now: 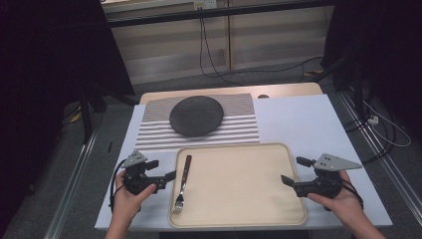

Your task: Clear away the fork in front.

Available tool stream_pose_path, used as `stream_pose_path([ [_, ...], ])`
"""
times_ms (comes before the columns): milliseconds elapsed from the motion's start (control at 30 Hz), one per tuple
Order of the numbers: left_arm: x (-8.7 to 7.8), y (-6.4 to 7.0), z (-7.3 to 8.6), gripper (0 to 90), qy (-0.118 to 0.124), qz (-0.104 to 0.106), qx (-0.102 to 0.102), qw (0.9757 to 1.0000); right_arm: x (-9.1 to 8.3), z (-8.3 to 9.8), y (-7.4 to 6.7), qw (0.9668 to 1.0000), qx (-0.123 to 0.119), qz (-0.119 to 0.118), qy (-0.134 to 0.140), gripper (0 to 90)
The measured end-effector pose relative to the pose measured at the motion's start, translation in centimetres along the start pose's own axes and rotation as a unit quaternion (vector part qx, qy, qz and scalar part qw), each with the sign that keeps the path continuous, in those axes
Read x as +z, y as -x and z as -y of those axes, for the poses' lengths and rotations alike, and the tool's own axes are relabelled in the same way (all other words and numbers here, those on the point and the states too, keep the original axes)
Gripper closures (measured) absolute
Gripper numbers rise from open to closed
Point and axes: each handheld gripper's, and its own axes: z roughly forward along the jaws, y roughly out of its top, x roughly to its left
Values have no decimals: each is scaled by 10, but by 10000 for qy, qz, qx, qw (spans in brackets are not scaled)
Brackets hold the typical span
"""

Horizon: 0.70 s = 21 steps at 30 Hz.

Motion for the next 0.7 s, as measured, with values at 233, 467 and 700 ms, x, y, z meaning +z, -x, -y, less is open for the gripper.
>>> stream_pose_path([
  [233, -7, 0, 2, 108, 48, -19, 152, 9999, -11, 4, 5, 9999, 45, 80, 65, 137],
  [467, -8, -1, 9, 88, 91, -12, 217, 9997, -14, 10, 7, 9999, 53, 134, 72, 136],
  [700, -13, -4, 14, 74, 247, 39, 262, 9993, -18, 14, 9, 9997, 24, 195, 151, 135],
])
